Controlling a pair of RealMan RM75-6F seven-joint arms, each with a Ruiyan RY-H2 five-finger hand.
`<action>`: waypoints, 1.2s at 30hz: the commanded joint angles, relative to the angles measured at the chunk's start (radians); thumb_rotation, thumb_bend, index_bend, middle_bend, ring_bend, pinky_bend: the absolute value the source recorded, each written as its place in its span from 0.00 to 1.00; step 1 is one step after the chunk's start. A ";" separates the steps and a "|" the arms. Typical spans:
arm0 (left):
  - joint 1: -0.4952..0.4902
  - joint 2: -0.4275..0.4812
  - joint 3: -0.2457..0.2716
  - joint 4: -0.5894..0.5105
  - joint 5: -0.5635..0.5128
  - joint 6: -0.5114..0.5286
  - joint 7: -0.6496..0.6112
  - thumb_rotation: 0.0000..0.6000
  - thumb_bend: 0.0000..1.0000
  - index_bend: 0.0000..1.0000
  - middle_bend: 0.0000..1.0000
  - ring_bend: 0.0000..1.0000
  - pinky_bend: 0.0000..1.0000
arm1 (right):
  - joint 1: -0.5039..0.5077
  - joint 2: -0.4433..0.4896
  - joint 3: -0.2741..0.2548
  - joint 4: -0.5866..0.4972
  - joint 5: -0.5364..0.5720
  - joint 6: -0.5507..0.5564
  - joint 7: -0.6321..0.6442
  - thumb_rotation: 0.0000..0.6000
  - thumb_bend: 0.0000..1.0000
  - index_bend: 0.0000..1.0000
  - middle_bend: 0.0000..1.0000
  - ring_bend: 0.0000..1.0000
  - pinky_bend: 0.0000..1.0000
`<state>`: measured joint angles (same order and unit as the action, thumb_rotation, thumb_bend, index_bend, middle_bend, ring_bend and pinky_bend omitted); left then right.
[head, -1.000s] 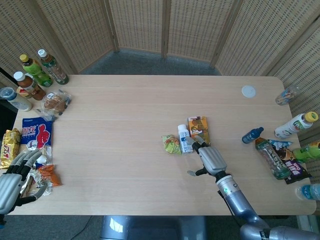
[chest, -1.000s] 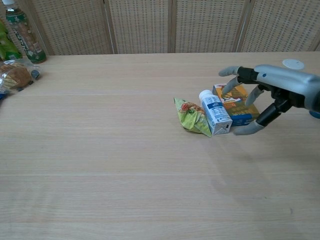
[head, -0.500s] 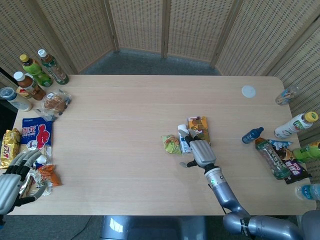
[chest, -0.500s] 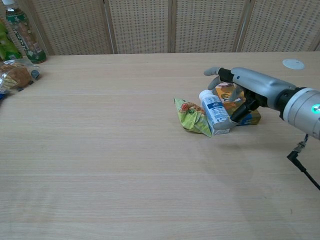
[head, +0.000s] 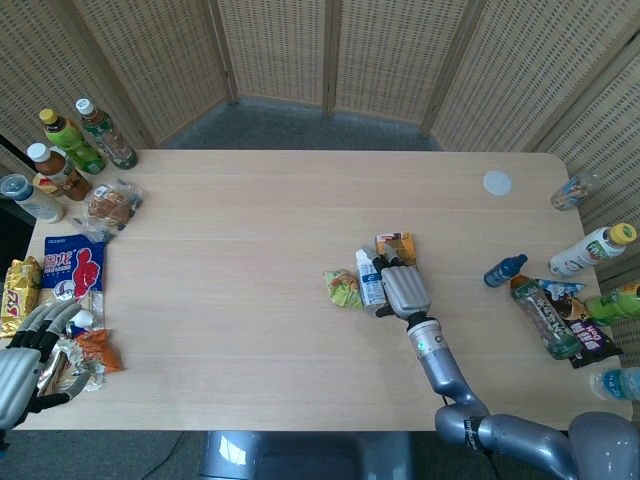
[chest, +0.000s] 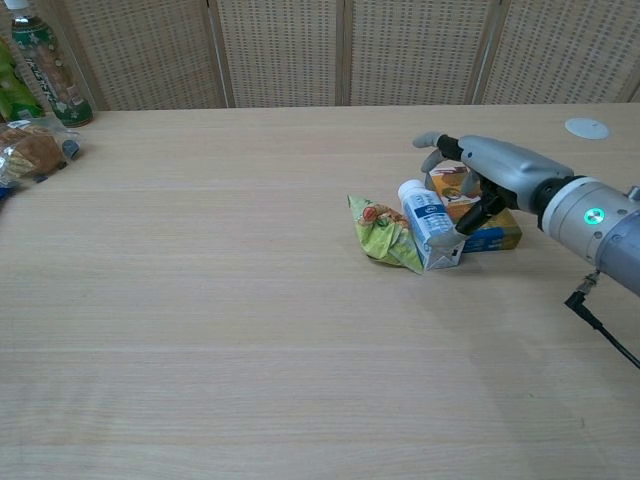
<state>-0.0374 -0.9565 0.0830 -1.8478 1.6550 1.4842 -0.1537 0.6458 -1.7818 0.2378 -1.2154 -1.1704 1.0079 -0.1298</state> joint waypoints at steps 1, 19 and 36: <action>-0.002 -0.002 -0.001 -0.002 0.000 -0.002 0.002 1.00 0.35 0.06 0.07 0.00 0.00 | 0.013 -0.041 0.005 0.072 0.003 -0.007 -0.003 1.00 0.00 0.00 0.21 0.01 0.32; -0.002 -0.001 -0.001 -0.003 0.003 0.003 0.005 1.00 0.35 0.06 0.07 0.00 0.00 | 0.061 -0.146 0.011 0.207 -0.017 -0.044 0.015 1.00 0.00 0.00 0.21 0.01 0.32; 0.014 0.010 0.002 0.002 -0.002 0.027 -0.007 1.00 0.35 0.06 0.07 0.00 0.00 | 0.100 -0.159 -0.013 0.309 -0.071 -0.111 0.083 1.00 0.00 0.00 0.24 0.10 0.43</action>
<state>-0.0245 -0.9468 0.0852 -1.8459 1.6542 1.5103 -0.1601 0.7516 -1.9551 0.2327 -0.9083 -1.2286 0.8953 -0.0669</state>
